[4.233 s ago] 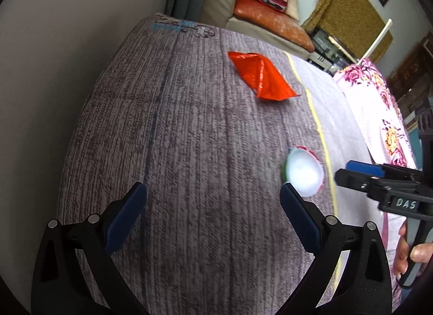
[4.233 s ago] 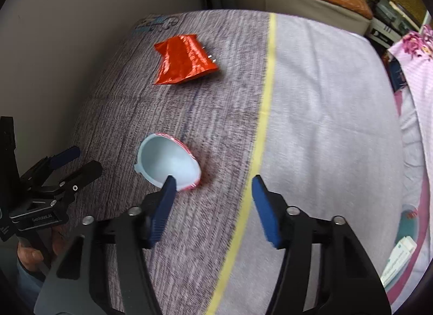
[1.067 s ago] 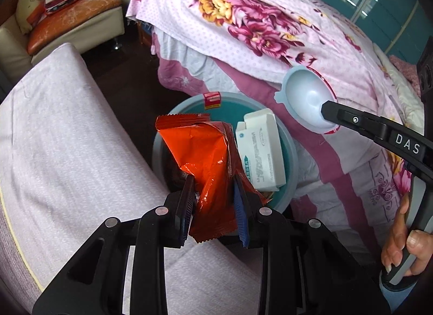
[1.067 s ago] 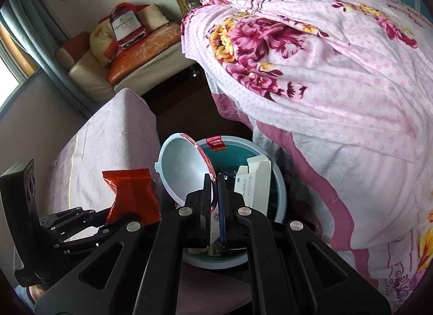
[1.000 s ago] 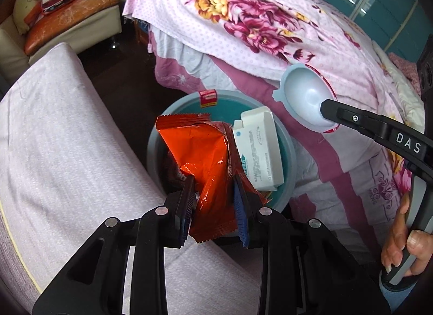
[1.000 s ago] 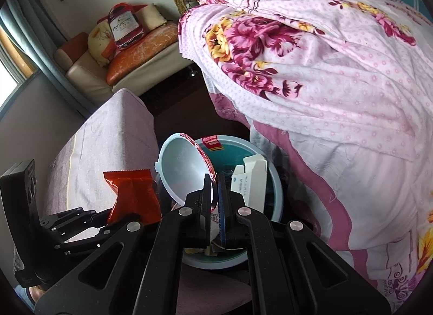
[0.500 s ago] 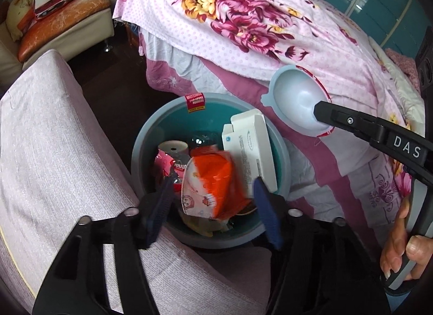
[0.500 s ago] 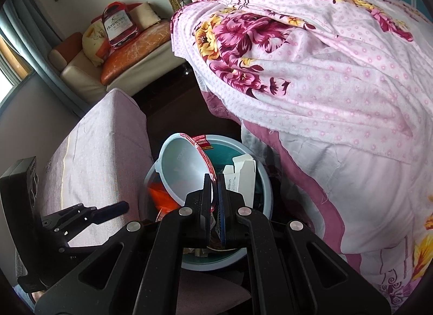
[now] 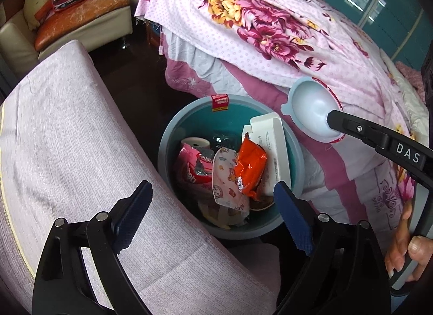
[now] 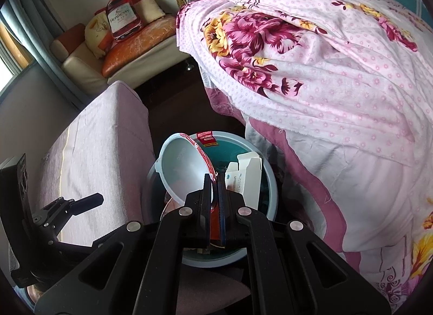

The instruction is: Collect trash

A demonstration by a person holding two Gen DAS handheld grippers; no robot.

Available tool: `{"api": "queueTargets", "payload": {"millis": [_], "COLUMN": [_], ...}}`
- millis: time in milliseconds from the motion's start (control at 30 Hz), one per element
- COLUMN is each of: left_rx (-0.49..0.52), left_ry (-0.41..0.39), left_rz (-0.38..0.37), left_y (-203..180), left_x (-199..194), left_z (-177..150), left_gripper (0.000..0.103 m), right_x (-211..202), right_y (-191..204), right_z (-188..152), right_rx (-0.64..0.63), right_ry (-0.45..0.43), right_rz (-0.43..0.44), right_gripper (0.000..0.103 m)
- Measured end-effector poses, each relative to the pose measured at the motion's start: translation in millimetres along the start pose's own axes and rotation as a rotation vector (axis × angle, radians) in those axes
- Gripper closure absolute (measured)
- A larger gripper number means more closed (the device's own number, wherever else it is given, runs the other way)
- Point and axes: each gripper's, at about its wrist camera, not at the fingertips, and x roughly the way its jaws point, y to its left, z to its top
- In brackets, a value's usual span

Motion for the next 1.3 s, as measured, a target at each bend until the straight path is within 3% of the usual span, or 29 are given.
{"api": "queueTargets", "payload": {"millis": [567, 733, 767, 800, 867, 933, 1100, 1300], "left_rx": [-0.089, -0.112, -0.117, -0.121, -0.130, -0.136, -0.151, -0.163], "left_ry": [-0.013, 0.000, 0.005, 0.008, 0.016, 0.021, 0.029, 0.013], "left_rz": [-0.028, -0.038, -0.044, -0.048, -0.057, -0.060, -0.052, -0.049], "left_y": [33, 41, 42, 43, 44, 44, 47, 51], "left_x": [-11, -7, -6, -5, -3, -1, 1, -7], "left_z": [-12, -14, -14, -14, -15, -16, -18, -20], "left_gripper": [0.012, 0.012, 0.012, 0.012, 0.012, 0.012, 0.011, 0.011], "right_x": [12, 23, 24, 24, 26, 27, 27, 21], "right_y": [19, 18, 18, 17, 19, 19, 20, 30], "right_z": [-2, -2, -2, -1, -2, -3, -4, -2], "right_rx": [-0.032, -0.012, -0.007, -0.008, -0.012, -0.007, -0.006, -0.032], "right_ry": [0.041, 0.073, 0.078, 0.078, 0.080, 0.087, 0.083, 0.084], "right_rz": [-0.031, -0.019, -0.021, -0.023, -0.029, -0.027, -0.029, -0.027], "right_gripper": [0.098, 0.093, 0.087, 0.074, 0.064, 0.061, 0.037, 0.026]}}
